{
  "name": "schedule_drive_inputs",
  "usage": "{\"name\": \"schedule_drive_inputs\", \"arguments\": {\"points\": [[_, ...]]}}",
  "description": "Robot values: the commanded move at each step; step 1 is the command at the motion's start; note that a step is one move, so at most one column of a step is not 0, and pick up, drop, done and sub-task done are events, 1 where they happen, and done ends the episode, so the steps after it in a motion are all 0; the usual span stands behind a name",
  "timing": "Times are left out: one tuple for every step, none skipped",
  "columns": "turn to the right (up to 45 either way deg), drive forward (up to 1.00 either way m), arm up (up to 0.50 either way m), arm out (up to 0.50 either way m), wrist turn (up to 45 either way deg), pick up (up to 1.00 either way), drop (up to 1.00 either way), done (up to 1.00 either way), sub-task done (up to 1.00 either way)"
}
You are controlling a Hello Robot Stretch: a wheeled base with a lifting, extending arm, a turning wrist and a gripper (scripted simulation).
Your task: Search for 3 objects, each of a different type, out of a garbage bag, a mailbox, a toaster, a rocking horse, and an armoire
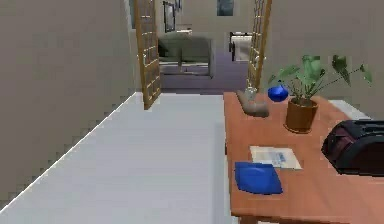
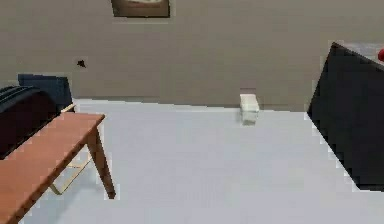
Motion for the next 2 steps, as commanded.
{"name": "schedule_drive_inputs", "arguments": {"points": [[-45.0,0.0,0.0,0.0,0.0,0.0,0.0,0.0,0.0],[-24.0,0.0,0.0,0.0,0.0,0.0,0.0,0.0,0.0]]}}
